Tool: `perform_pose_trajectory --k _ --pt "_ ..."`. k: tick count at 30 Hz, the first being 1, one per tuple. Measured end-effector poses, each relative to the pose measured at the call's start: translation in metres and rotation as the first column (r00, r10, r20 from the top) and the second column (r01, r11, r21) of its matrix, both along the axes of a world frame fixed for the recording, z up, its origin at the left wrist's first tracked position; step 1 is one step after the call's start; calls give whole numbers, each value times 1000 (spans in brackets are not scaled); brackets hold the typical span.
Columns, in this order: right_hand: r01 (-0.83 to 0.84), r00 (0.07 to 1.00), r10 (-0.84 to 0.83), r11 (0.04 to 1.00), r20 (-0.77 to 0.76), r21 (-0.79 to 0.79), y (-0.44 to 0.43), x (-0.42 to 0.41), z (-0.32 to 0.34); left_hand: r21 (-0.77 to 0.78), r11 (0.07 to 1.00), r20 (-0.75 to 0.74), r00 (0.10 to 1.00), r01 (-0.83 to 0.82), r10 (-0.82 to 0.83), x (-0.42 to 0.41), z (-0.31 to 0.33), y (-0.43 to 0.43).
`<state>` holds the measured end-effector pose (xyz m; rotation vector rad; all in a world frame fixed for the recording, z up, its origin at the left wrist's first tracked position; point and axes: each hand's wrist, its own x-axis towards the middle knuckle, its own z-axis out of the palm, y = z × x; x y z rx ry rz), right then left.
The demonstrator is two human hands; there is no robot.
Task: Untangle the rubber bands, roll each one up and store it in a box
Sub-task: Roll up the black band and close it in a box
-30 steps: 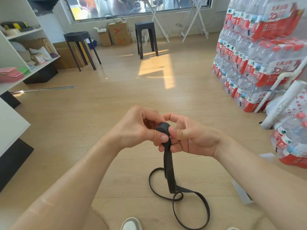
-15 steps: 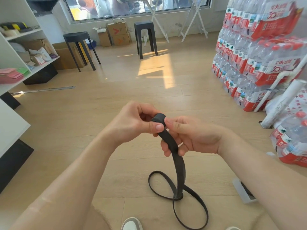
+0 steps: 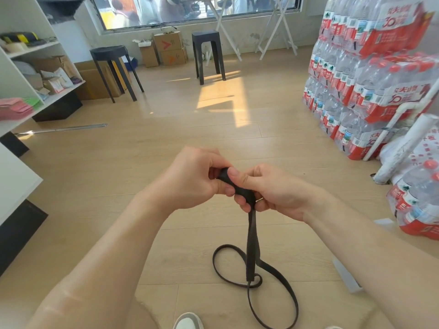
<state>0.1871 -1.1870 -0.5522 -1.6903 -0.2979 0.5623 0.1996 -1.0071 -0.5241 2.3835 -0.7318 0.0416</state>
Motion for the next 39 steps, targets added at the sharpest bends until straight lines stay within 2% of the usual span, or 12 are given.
perform_pose_trajectory --k 3,7,12,16,18,21,22,26,29,31,34,39 --pt "3 1000 -3 996 -2 93 -5 0 2 -101 995 -7 1000 -19 19 -2 -3 -5" --pt "-35 998 46 968 -39 249 -7 0 0 -350 935 -213 977 -51 -27 -9 7 -5" --pt "-82 992 107 952 -68 295 -7 1 -3 -359 930 -220 975 -73 -8 -13 12 -8" --pt "-70 977 135 934 -164 351 -6 0 -2 -381 911 -247 967 -156 62 -13 14 -9" --pt "-64 988 99 960 -116 274 -5 -3 3 -405 893 -249 964 -193 95 -12 14 -5" --pt "88 986 -79 994 146 -59 2 -7 5 -382 896 -245 959 -228 140 -10 14 -3" --pt "147 964 -119 983 236 -108 4 -8 5 -373 897 -251 957 -237 148 -10 13 -3" --pt "233 882 -118 951 457 -203 7 -9 0 -352 901 -257 952 -255 169 -7 12 -5" --pt "280 844 -98 919 527 -279 4 -7 -1 -329 913 -252 954 -242 162 -7 11 -8" --pt "261 867 -102 927 487 -270 3 -6 1 -298 931 -235 961 -212 143 -7 10 -8" --pt "165 954 -114 972 276 -167 -2 -6 5 -241 958 -199 974 -156 109 -7 10 -10" --pt "-6 1000 7 999 28 -47 -14 -3 10 -109 986 -76 990 -124 116 -10 10 -12"
